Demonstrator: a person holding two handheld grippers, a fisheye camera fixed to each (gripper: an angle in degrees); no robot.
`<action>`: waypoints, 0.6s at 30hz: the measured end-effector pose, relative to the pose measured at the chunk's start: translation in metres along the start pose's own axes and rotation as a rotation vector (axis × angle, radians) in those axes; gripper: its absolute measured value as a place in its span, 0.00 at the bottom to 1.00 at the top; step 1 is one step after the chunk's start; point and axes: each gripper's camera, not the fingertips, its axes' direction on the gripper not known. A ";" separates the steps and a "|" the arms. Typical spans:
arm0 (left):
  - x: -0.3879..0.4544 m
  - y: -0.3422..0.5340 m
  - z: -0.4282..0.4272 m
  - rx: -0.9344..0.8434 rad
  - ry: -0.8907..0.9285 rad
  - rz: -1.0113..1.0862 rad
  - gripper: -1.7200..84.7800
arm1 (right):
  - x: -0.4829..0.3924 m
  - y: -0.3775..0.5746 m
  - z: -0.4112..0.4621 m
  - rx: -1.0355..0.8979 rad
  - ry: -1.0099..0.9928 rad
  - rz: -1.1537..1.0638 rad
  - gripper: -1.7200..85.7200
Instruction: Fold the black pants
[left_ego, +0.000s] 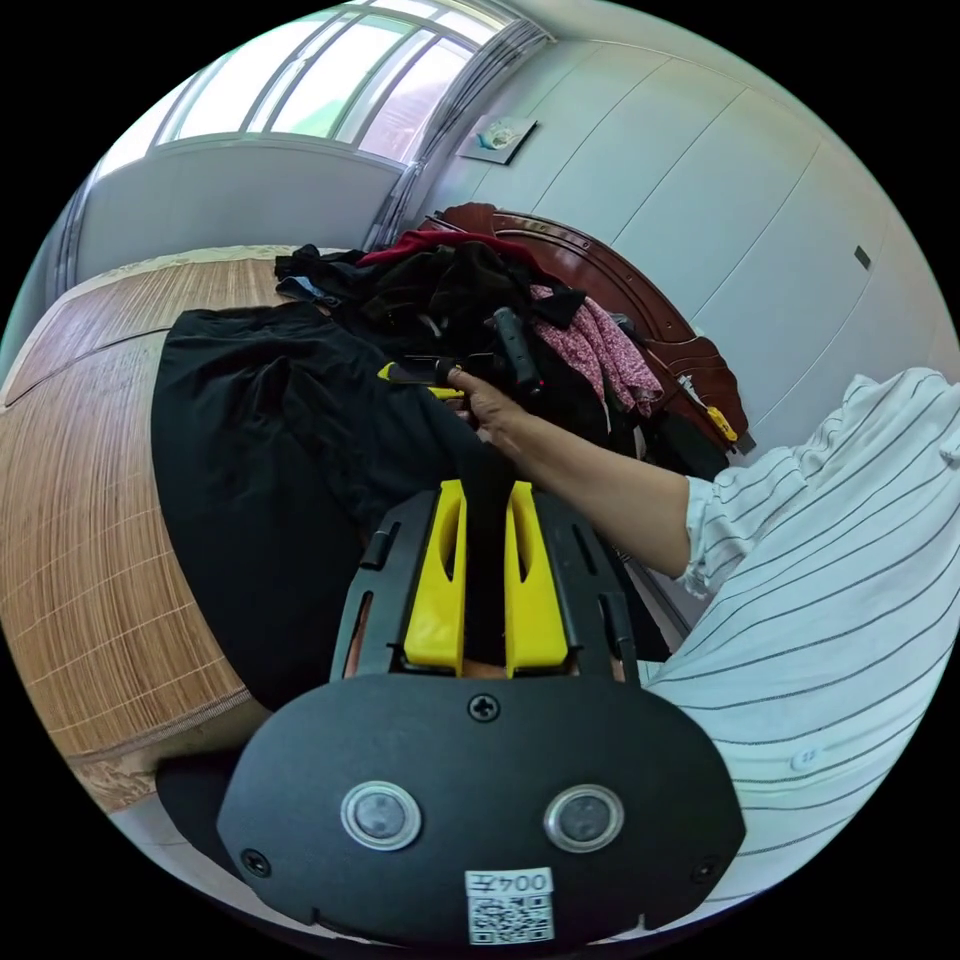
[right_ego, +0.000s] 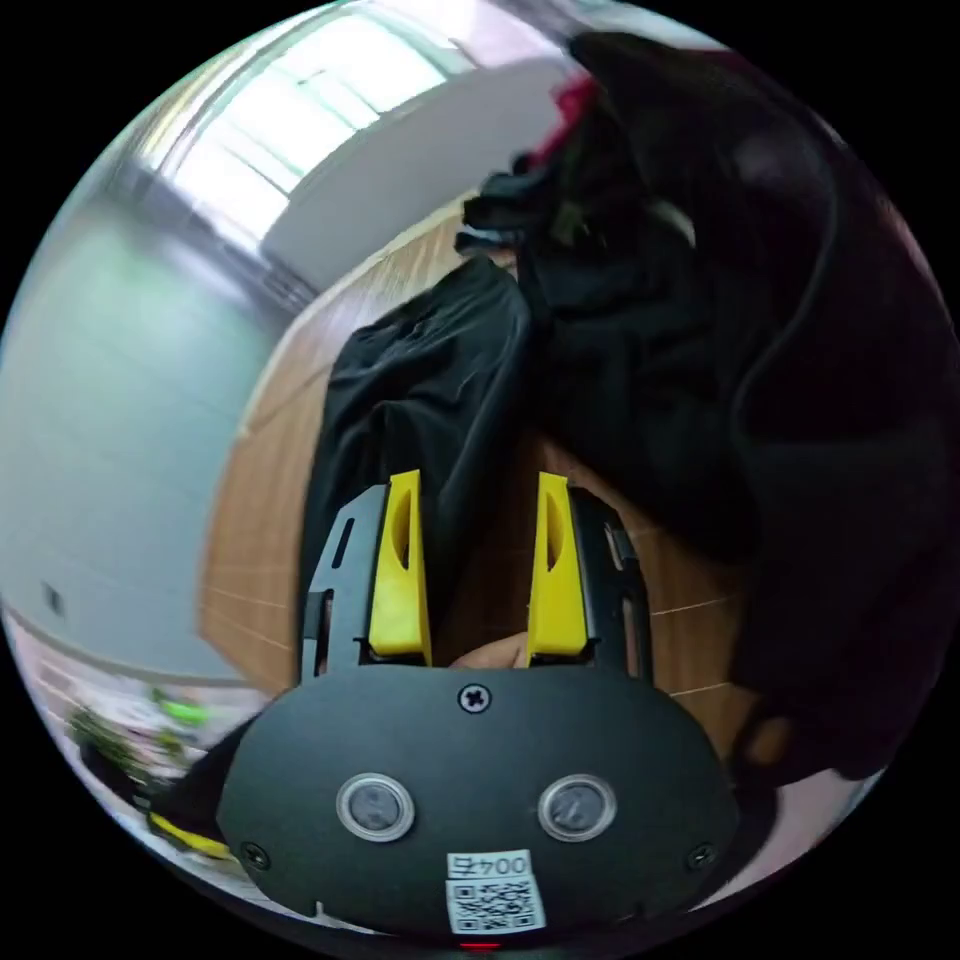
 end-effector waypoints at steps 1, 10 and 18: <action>0.000 -0.001 -0.001 -0.001 0.002 -0.002 0.09 | -0.014 0.002 -0.005 0.035 0.047 -0.065 0.20; -0.005 -0.023 -0.010 -0.014 0.048 -0.109 0.09 | -0.147 -0.009 0.036 -0.058 -0.202 -0.590 0.17; -0.016 -0.041 -0.016 -0.062 0.019 -0.198 0.09 | -0.326 0.125 0.135 -0.397 -0.198 -1.380 0.10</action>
